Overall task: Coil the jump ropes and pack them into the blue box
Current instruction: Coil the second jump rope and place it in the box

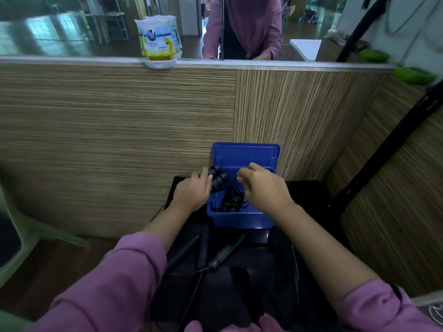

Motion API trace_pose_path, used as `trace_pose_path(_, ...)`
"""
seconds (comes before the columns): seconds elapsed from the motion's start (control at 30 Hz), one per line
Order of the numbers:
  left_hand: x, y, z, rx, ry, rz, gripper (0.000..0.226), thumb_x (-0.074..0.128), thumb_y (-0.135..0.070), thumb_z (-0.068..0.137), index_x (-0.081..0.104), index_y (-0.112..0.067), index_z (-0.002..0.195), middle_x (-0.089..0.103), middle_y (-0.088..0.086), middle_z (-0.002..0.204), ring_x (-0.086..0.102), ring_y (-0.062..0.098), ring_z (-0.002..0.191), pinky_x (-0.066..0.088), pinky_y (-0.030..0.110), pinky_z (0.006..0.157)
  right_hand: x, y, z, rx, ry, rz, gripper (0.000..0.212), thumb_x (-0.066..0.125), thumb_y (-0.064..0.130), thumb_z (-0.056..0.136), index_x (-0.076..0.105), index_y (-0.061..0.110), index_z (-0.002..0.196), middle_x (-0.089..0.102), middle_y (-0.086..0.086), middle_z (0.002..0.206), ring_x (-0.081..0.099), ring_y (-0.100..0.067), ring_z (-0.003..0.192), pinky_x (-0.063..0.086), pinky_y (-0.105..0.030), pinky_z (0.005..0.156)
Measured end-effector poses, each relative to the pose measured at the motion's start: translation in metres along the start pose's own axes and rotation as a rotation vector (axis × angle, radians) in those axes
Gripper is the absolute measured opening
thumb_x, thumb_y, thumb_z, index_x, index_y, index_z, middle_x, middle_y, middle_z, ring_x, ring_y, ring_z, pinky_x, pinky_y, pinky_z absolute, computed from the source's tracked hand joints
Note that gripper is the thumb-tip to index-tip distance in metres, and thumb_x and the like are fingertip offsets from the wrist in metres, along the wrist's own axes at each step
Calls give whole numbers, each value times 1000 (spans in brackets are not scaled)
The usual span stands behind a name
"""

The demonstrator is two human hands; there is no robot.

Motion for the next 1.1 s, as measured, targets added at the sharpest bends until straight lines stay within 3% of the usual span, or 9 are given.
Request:
trace_pose_path(0.07,4,-5,-6,125,15,17,60,14,-41,99,45,-7,138,65,25,101,65,40,72,48,39,55,-3,-5,7,9,-1,27,24,40,29,100,59,18,109,54,0,100,59,-26,90,41,-32,63)
trace_pose_path(0.17,6,-13,-17,335,-10,-20,67,9,-41,102,56,-2,128,67,25,90,62,38,54,50,38,42,-4,-18,17,28,21,93,20,43,29,99,60,20,103,56,4,98,57,-22,93,42,-32,68)
trace_pose_path(0.43,-25,-43,-37,625,-82,-255,56,22,-34,103,53,5,128,63,12,81,59,25,60,47,31,49,20,-58,33,69,264,325,14,49,28,97,56,29,84,59,10,85,57,-16,89,47,-38,84)
trace_pose_path(0.6,-41,-38,-32,501,-118,-436,53,25,-39,102,46,-5,137,65,11,95,64,26,79,53,43,65,32,-74,28,73,261,690,15,53,25,96,67,29,92,68,12,91,63,-8,92,48,-27,87)
trace_pose_path(0.7,-51,-37,-25,402,-205,-492,52,26,-39,102,48,-7,135,67,11,107,67,26,92,55,42,71,41,-62,19,210,224,955,24,45,4,98,64,16,88,60,1,69,56,-7,58,47,-22,57)
trace_pose_path(0.8,-61,-38,-17,270,-239,-524,50,29,-40,99,51,-10,133,67,9,110,66,25,97,55,41,75,54,-39,7,357,186,1098,31,36,9,101,49,13,73,41,-5,59,41,-13,44,46,-27,43)
trace_pose_path(0.97,-59,-21,-1,-22,-270,-558,48,28,-38,98,51,-14,133,66,8,117,63,26,104,46,32,80,75,-3,-7,348,202,1106,25,37,25,103,59,13,103,40,4,60,40,-9,45,49,-30,50)
trace_pose_path(1.1,-55,-11,3,-152,-310,-523,41,29,-33,99,52,-13,127,68,9,101,63,29,90,38,29,68,80,8,-5,314,181,791,21,43,26,100,53,10,109,56,-5,74,56,-20,51,50,-32,50)
Point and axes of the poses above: each hand's wrist, its own z-axis towards the middle knuckle, its own x-axis out of the palm, y = z × x, the point moved 2 cm from there along z, towards the middle knuckle
